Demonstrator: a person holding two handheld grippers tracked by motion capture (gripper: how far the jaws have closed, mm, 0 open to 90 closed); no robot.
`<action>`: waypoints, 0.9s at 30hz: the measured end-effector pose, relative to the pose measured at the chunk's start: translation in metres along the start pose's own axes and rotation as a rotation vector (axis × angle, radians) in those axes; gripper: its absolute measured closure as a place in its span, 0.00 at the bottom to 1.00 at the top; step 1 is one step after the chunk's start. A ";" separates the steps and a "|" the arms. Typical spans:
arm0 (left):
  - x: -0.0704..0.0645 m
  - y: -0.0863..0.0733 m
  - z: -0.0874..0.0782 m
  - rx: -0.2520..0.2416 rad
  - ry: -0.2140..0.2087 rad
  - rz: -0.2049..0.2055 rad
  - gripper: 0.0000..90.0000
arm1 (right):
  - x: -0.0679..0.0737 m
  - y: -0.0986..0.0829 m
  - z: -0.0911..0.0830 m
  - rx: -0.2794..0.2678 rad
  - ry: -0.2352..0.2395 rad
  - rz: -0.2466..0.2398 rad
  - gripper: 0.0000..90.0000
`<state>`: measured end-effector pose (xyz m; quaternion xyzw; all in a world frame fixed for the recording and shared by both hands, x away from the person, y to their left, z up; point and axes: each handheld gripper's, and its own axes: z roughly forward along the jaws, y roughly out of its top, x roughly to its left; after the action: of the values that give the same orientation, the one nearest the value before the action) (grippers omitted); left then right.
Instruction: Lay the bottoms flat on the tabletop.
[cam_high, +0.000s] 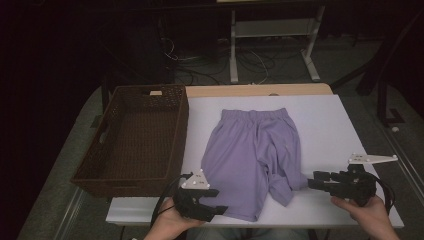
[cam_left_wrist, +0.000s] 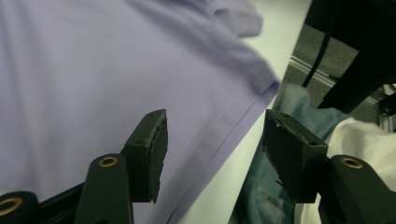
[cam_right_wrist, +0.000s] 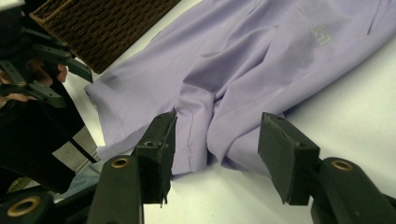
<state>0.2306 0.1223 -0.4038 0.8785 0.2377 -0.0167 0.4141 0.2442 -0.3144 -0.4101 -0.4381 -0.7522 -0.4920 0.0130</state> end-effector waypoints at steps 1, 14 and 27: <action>-0.002 0.004 0.003 -0.002 -0.005 0.009 0.44 | 0.000 -0.001 0.000 0.006 0.000 0.002 0.52; -0.024 0.054 0.047 0.009 -0.082 0.121 0.44 | 0.005 -0.008 0.020 0.145 0.022 -0.035 0.58; -0.027 0.079 0.081 0.018 -0.105 0.134 0.43 | -0.002 -0.008 0.034 0.204 -0.030 -0.036 0.63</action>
<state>0.2547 0.0088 -0.3942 0.8939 0.1561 -0.0372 0.4185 0.2539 -0.2912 -0.4336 -0.4284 -0.8063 -0.4062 0.0375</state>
